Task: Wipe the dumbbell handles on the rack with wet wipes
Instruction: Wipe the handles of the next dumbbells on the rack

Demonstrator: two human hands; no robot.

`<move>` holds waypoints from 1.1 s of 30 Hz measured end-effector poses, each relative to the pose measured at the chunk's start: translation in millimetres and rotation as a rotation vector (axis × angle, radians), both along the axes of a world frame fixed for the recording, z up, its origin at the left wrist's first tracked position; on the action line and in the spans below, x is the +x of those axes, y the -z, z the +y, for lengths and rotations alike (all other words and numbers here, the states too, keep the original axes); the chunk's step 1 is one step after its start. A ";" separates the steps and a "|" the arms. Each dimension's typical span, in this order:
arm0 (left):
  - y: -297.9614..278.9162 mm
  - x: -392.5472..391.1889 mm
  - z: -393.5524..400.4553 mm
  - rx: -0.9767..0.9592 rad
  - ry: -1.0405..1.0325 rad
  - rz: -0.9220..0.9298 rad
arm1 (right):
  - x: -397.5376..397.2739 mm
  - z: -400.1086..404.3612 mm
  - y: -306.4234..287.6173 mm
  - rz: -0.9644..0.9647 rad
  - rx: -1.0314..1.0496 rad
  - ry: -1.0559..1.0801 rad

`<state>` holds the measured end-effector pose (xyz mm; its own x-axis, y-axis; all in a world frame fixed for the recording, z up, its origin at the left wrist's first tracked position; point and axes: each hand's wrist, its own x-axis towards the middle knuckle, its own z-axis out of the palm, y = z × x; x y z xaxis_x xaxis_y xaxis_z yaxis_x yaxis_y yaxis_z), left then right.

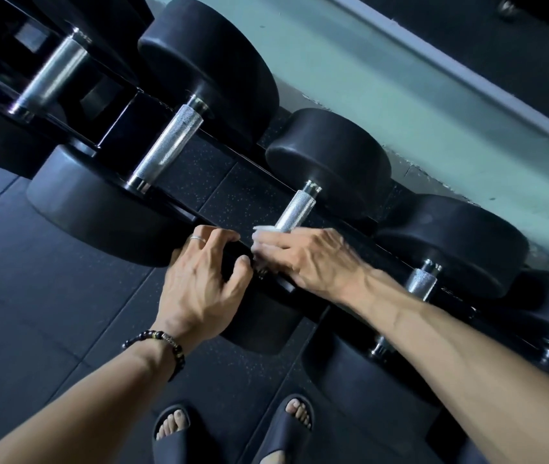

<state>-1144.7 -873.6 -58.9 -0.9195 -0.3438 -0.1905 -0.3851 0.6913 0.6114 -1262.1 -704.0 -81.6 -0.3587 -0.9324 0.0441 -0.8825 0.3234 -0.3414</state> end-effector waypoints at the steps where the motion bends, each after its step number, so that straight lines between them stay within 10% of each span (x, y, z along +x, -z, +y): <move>1: -0.2 -0.3 0.2 0.000 0.002 0.001 | -5.6 0.5 -0.3 0.084 -0.009 0.054; 5: 0.4 -0.2 -0.2 0.000 0.000 0.002 | 18.1 4.7 -6.5 0.189 -0.246 0.436; 12: -0.4 0.3 0.8 0.009 -0.006 -0.004 | 49.6 -7.3 -11.8 -0.834 -0.435 1.505; 18: -1.0 -0.9 0.6 0.010 0.000 0.003 | 47.0 -34.9 -17.3 -1.030 0.154 1.147; 27: -0.9 -0.6 -0.2 0.019 0.006 -0.005 | 16.9 -44.3 -12.1 -0.813 -0.371 1.548; 33: -1.4 -1.6 -0.9 0.023 0.009 0.022 | 40.9 -36.1 -18.2 -1.153 0.061 1.265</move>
